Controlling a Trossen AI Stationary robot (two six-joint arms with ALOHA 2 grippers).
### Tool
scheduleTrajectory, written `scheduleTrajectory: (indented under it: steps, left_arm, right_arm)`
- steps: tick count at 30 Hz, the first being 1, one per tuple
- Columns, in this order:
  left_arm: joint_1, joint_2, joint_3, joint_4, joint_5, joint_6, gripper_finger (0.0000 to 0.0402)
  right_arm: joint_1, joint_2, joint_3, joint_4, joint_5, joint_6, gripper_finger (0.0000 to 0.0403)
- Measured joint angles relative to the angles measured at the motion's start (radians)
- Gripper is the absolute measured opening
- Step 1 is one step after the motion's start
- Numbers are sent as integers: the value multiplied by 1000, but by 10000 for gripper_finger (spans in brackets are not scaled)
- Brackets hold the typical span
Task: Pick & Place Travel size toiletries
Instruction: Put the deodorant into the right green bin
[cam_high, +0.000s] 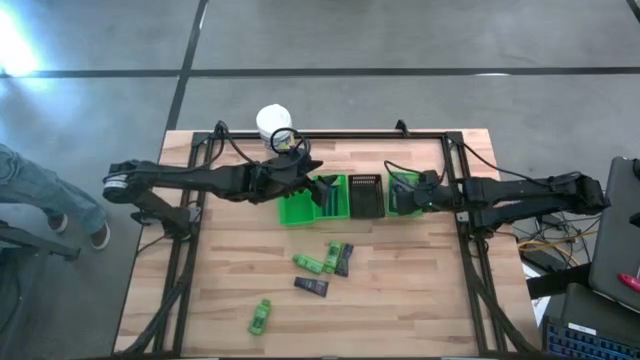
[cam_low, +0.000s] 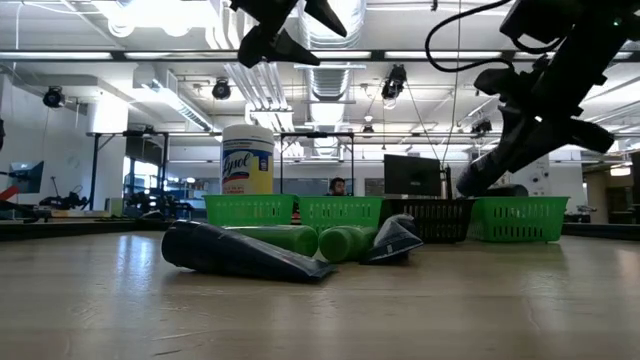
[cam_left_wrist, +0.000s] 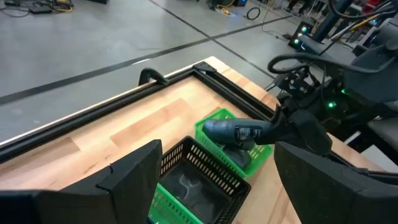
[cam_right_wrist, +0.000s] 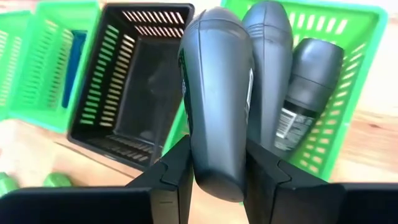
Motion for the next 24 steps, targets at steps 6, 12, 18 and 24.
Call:
scheduleTrajectory:
  steps: [6,12,18,24]
  left_arm:
    - [0,0,0,0,0,0,314]
    - [0,0,0,-1,0,0,314]
    - [0,0,0,-1,0,0,314]
    - [0,0,0,-1,0,0,314]
  right_arm:
    - [3,0,60,-186,18,-1,94]
    - [4,-13,134,-325,93,-17,88]
    - [2,-3,128,-428,15,25,92]
    - [3,-3,78,-377,-74,30,86]
